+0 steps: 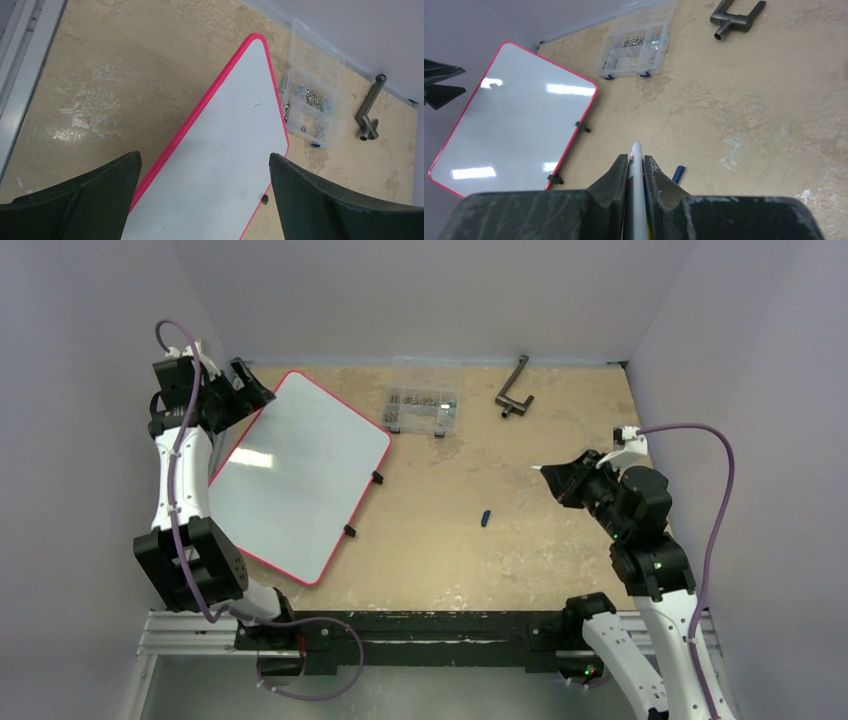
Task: Write a sentence on the whiteboard
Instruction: Move the whiteboard to the center of the board.
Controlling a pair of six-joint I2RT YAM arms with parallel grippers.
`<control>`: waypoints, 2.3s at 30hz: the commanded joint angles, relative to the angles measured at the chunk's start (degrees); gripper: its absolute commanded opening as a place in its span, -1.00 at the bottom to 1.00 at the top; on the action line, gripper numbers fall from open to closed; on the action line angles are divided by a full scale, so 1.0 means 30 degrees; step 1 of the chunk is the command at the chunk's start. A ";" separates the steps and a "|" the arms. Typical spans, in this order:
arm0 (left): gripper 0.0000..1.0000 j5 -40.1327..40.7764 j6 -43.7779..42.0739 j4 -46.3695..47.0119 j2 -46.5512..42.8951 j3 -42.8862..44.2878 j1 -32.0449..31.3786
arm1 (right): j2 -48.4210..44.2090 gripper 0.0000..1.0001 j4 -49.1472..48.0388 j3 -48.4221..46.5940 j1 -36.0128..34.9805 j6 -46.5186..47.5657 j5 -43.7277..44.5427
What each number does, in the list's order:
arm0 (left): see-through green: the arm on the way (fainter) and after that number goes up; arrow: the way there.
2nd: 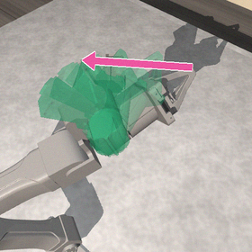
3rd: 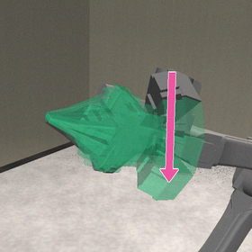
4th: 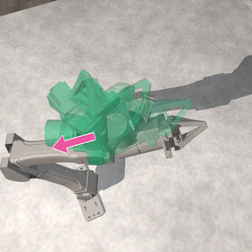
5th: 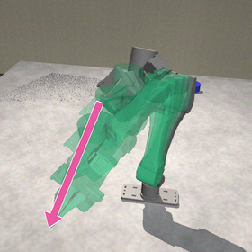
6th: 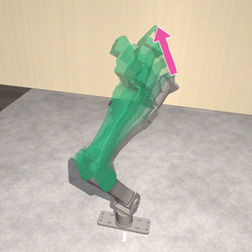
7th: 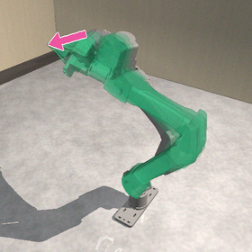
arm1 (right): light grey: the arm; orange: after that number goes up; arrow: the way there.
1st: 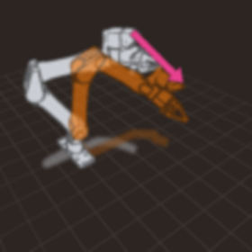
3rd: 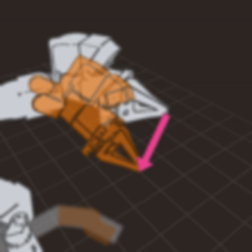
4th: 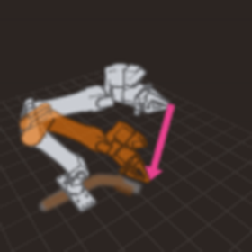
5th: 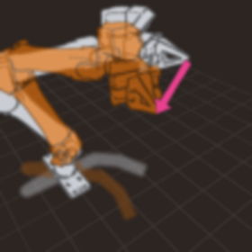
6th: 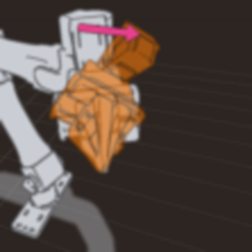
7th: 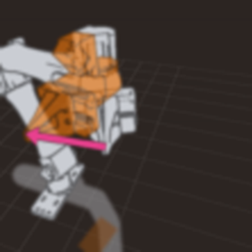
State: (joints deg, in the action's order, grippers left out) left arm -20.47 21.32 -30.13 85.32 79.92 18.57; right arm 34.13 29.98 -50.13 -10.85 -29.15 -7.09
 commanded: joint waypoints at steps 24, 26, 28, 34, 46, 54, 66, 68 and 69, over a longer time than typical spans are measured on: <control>0.71 -0.5271 0.1783 0.3047 0.2672 -0.1375 0.1003 | -0.0105 -1.00 -0.0700 0.0259 0.0050 -0.0179 -0.1149; 0.65 -0.5090 0.1906 0.3153 0.2571 -0.1501 0.0561 | -0.0129 -1.00 -0.0708 0.0283 0.0041 -0.0190 -0.1179; 0.59 -0.4691 0.1783 0.2865 0.2487 -0.1462 -0.0062 | -0.0197 -1.00 -0.0692 0.0272 0.0034 -0.0202 -0.1172; 0.36 -0.4515 0.2589 0.4128 0.2051 -0.2616 -0.1027 | -0.0415 -1.00 -0.0461 0.0245 0.0031 -0.0144 -0.1171; -0.05 -0.2695 0.3353 0.5379 0.1323 -0.4006 -0.4089 | -0.0720 -1.00 -0.0088 0.0223 0.0034 -0.0066 -0.1124; -0.29 -0.1489 0.4070 0.5602 0.0581 -0.3993 -0.5368 | -0.0790 -1.00 0.0077 0.0230 0.0036 0.0009 -0.0979; -0.62 -0.0556 0.5562 0.7774 0.0672 -0.4870 -0.7369 | -0.0785 -1.00 0.0253 0.0157 0.0045 0.0047 -0.0802; -0.67 -0.0382 0.5752 0.8244 0.0922 -0.4797 -0.7867 | -0.0800 -1.00 0.0315 0.0102 0.0045 0.0046 -0.0747; -0.69 -0.0358 0.5812 0.8471 0.1005 -0.4746 -0.8127 | -0.0782 -1.00 0.0382 0.0091 0.0043 0.0047 -0.0702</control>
State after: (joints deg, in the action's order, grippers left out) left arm -22.83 36.64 -9.61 88.07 65.73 -2.17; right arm 32.12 30.96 -49.23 -10.85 -29.47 -10.02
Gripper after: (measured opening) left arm 0.417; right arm 0.096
